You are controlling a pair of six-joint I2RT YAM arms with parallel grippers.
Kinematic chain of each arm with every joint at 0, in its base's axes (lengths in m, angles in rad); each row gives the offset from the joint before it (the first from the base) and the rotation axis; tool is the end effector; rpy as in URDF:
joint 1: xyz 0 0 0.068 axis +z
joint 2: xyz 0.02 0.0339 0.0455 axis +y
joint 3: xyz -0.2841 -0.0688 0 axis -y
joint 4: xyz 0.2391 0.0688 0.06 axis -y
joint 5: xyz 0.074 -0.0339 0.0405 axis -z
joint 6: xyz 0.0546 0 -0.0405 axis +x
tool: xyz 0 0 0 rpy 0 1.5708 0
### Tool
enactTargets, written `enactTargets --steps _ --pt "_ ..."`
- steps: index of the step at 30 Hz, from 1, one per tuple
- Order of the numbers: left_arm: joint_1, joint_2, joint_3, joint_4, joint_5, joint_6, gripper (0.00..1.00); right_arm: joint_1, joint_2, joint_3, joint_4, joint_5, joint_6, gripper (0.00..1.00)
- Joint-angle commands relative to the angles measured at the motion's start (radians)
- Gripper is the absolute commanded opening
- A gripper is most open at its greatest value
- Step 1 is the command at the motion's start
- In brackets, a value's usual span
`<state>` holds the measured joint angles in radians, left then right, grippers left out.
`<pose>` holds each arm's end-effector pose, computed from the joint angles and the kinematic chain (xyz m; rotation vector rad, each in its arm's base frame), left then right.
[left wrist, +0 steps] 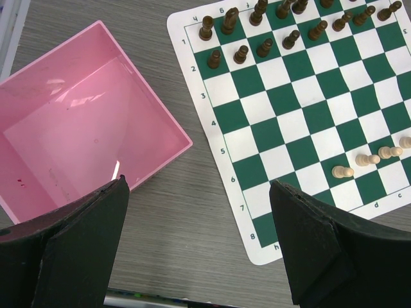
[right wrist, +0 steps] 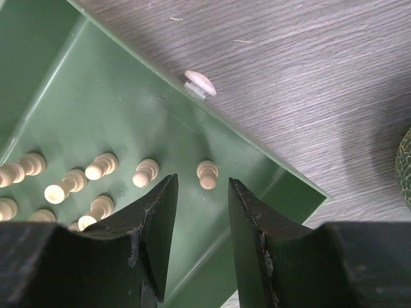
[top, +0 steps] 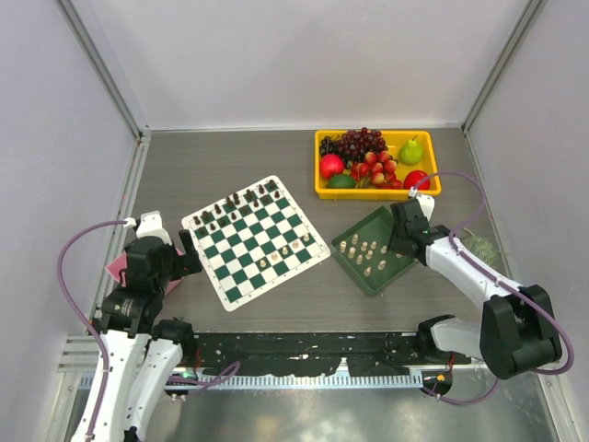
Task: Set up the chess pieces on the board
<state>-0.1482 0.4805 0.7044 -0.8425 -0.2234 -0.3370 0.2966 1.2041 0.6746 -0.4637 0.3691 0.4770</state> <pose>0.0923 -0.0016 0.2826 -0.3293 2.1469 -0.0325 0.2190 0.0463 0.2051 0.3589 2.4475 -0.1502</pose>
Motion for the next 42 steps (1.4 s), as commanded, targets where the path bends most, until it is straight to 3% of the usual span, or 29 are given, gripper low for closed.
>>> enactTargets --steps 1,22,32,37,38,42 --pt "0.006 0.006 0.024 0.036 0.004 -0.002 0.99 -0.02 0.02 -0.007 0.043 -0.024 -0.005 0.43" --pt "0.006 0.004 0.026 0.036 0.007 -0.002 0.99 -0.042 0.101 -0.01 0.048 -0.071 -0.029 0.34" --pt "0.006 0.001 0.023 0.036 0.012 -0.002 0.99 -0.04 0.097 -0.003 0.046 -0.075 -0.037 0.24" --pt "0.004 0.001 0.026 0.036 0.012 -0.002 0.99 -0.04 0.084 0.01 0.039 -0.07 -0.043 0.26" --pt "0.006 0.001 0.023 0.037 0.012 -0.002 0.99 -0.042 0.083 0.013 0.037 -0.067 -0.046 0.33" --pt "0.006 0.003 0.024 0.036 0.012 -0.002 0.99 -0.042 0.08 0.014 0.036 -0.065 -0.044 0.35"
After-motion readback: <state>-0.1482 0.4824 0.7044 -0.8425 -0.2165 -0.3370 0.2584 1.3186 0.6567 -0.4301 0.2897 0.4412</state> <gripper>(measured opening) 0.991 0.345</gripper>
